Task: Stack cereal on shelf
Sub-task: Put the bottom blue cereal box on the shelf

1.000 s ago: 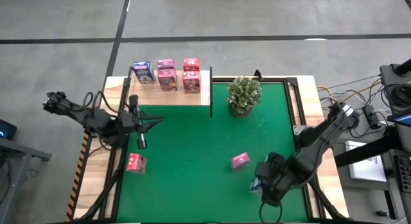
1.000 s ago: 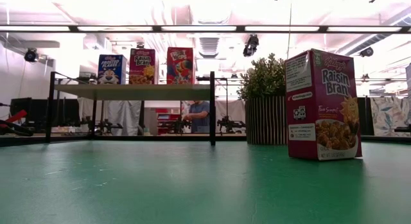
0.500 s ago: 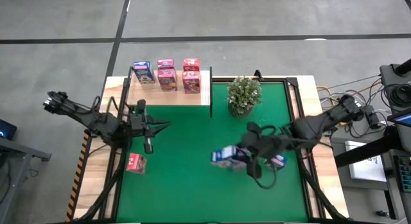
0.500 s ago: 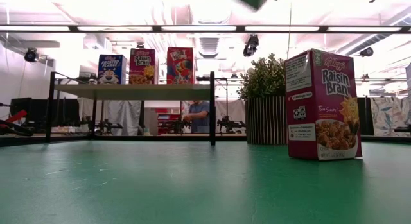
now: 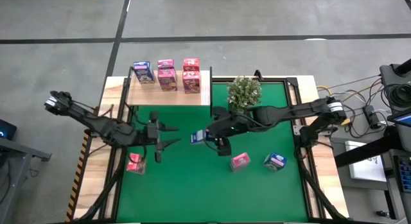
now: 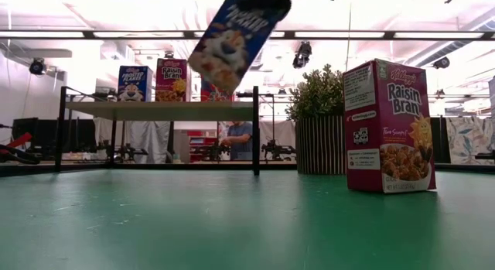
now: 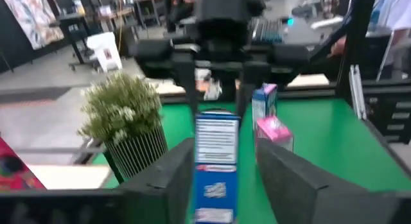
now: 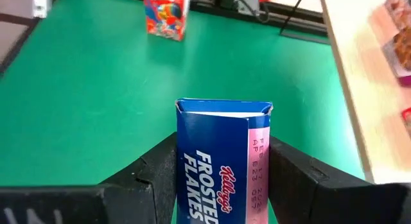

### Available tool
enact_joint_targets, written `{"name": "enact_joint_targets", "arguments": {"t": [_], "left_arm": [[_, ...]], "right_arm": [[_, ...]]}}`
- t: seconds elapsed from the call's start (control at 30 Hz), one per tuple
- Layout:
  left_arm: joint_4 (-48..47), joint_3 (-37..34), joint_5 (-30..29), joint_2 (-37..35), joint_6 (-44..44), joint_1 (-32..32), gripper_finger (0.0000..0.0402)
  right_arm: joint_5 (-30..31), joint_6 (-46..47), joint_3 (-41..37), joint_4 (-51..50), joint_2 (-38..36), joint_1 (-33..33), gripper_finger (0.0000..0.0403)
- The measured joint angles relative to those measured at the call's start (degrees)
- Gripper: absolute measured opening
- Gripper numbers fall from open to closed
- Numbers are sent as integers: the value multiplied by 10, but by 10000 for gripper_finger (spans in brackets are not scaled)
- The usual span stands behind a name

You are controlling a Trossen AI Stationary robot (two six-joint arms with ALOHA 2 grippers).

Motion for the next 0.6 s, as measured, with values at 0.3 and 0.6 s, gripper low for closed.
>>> {"name": "enact_joint_targets", "arguments": {"t": [0.3, 0.6], "left_arm": [[-14, -1, -2, 95, -39, 28, 263], [-6, -1, 29, 157, -40, 91, 281]], "right_arm": [[-29, -27, 0, 38, 18, -25, 181], [-29, -44, 1, 38, 17, -27, 181]]}}
